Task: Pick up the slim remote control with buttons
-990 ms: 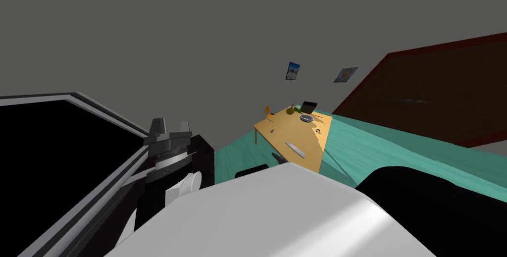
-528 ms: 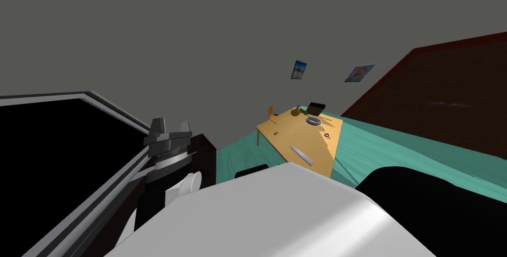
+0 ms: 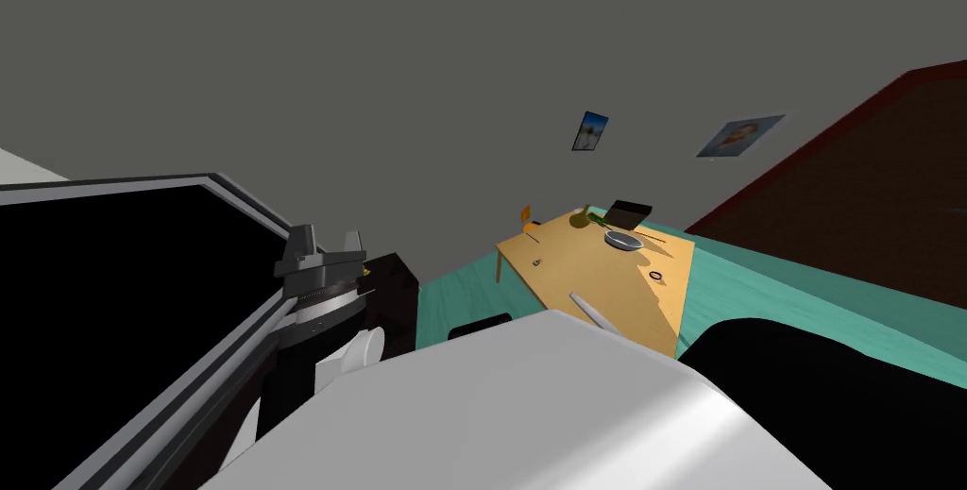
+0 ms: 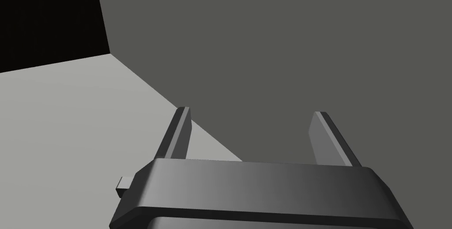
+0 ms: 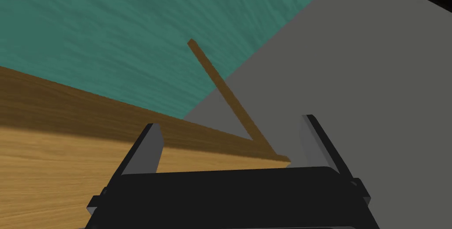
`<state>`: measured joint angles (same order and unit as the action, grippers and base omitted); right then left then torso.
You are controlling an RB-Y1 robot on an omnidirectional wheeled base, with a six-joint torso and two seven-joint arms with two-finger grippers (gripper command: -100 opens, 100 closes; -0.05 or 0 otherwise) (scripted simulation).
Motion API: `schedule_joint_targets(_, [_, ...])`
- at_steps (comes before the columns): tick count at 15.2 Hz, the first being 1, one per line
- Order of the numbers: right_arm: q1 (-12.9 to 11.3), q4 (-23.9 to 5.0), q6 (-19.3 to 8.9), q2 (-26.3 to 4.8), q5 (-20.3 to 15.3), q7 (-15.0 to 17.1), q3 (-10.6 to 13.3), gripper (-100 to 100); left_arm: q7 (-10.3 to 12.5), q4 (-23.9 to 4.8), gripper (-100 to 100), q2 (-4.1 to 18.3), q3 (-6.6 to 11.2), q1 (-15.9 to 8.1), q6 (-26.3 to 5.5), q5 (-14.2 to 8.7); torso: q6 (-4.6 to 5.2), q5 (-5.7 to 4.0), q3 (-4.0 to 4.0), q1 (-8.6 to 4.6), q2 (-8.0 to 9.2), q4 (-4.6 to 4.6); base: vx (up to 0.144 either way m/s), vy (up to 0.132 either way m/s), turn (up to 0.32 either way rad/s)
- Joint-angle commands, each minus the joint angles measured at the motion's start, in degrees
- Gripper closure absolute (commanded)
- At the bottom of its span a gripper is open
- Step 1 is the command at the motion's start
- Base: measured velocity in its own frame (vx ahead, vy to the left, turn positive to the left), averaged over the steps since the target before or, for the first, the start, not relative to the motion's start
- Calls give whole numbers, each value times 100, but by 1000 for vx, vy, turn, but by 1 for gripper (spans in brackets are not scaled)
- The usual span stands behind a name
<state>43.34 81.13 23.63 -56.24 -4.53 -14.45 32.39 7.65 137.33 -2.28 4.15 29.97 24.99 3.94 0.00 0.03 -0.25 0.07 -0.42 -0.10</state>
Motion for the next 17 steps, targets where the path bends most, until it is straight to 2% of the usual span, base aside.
schedule_joint_targets(1, [-2, -246, -70, -127, -23, -102, 134, -100, 0, 0, 0, 0, 0, 0, 0, 0, 0, 0, 0, 0, 0, 0, 99, 2, 109])
schedule_joint_targets(2, [29, -410, -104, -265, -46, -206, 270, -100, 0, 0, 0, 0, 0, 0, 0, 0, -1, -1, 0, 1, 1, 1, 95, 1, 162])
schedule_joint_targets(3, [29, -501, -104, -265, -46, -206, 270, -100, 0, 0, 0, 0, 0, 0, 0, 0, -3, 0, 0, 0, 1, 1, 89, -2, 139])
schedule_joint_targets(4, [53, -749, -138, -387, -68, -308, 403, -100, 0, 0, 0, 0, 0, 0, 0, 0, -1, 0, 1, 0, 3, 1, 102, 4, 141])
schedule_joint_targets(5, [53, -749, -138, -387, -68, -308, 403, -100, 0, 0, 0, 0, 0, 0, 0, 0, -1, 1, 1, 2, 1, 1, 93, -6, 123])
schedule_joint_targets(6, [71, -953, -172, -493, -89, -407, 532, -100, 0, 0, 0, 0, 0, 0, 0, 0, -2, 1, 1, 0, 2, 1, 107, -18, 159])
schedule_joint_targets(7, [71, -987, -172, -493, -89, -407, 532, -100, 0, 0, 0, 0, 0, 0, 0, 0, -3, 1, 0, -3, -1, 0, 102, -28, 122])
schedule_joint_targets(9, [84, -1411, -240, -658, -130, -593, 779, -100, 0, 0, 0, 0, 0, 0, 0, 0, -3, -3, 0, -10, -1, 1, 110, -38, 195])
schedule_joint_targets(10, [84, -1433, -240, -658, -130, -593, 779, -100, 0, 0, 0, 0, 0, 0, 0, 0, -6, -2, -3, -14, -6, 0, 116, -39, 187])
schedule_joint_targets(11, [78, -1620, -273, -717, -149, -680, 894, -100, 0, 0, 0, 0, 0, 0, 0, 0, -2, -3, -4, -13, -7, -1, 118, -31, 143])
schedule_joint_targets(12, [78, -1637, -273, -717, -149, -680, 894, -100, 0, 0, 0, 0, 0, 0, 0, 0, -2, -3, -4, -10, -8, -1, 103, -25, 102])
schedule_joint_targets(13, [64, -1820, -305, -760, -167, -763, 1004, -100, 0, 0, 0, 0, 0, 0, 0, 0, -1, -2, -3, -7, -5, 0, 90, -40, 126])
schedule_joint_targets(14, [64, -1828, -305, -760, -167, -763, 1004, -100, 0, 0, 0, 0, 0, 0, 0, 0, -3, -2, -1, -10, -2, 1, 75, -47, 124])
schedule_joint_targets(17, [-29, -2306, -397, -795, -213, -976, 1291, -100, 0, 0, 0, 0, 0, 0, 0, 0, -5, -4, 0, -17, 0, 2, 99, -66, 187])
